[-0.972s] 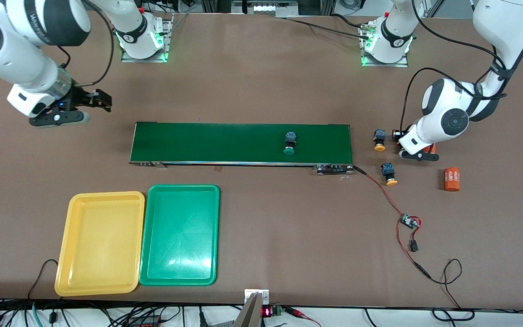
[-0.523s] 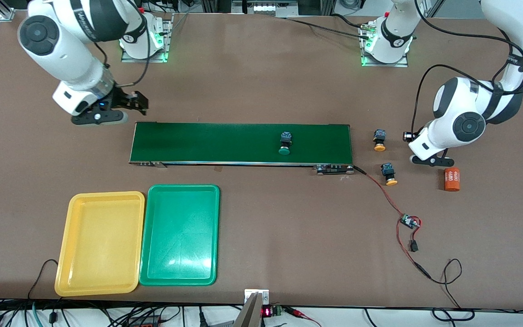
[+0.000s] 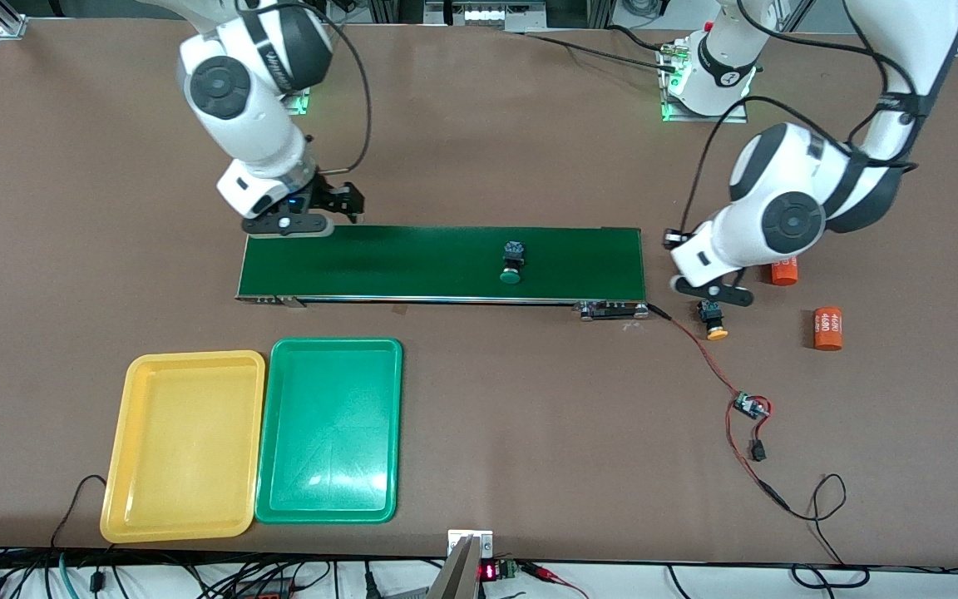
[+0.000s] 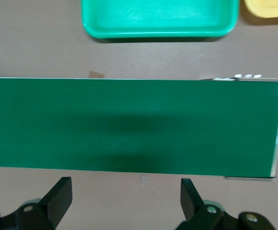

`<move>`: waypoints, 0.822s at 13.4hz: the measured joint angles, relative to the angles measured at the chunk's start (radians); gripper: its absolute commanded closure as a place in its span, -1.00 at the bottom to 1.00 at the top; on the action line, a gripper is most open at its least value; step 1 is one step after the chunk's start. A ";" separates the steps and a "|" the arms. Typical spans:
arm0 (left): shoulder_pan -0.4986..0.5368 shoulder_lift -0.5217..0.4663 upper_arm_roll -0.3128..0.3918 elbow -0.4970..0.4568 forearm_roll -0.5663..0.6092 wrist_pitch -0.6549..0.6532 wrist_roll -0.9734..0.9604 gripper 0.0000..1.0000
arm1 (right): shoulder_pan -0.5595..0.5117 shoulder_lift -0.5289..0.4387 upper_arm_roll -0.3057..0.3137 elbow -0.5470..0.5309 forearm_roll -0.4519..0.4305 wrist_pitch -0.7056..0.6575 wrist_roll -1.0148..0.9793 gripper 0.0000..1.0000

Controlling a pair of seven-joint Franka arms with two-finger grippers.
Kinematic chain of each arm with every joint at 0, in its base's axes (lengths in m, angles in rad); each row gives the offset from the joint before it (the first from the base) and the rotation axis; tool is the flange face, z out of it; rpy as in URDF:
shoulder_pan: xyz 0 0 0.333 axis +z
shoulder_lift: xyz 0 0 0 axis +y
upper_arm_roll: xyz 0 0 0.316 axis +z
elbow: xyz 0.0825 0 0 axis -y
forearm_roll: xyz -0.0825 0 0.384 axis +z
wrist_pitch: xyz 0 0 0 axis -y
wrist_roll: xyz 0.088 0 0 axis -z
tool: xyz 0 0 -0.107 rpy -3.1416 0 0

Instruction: Sort buttons by color to trays

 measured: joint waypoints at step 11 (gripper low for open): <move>-0.186 0.168 0.008 0.027 -0.002 0.208 -0.282 -1.00 | 0.003 0.017 -0.009 0.010 0.000 0.009 0.010 -1.00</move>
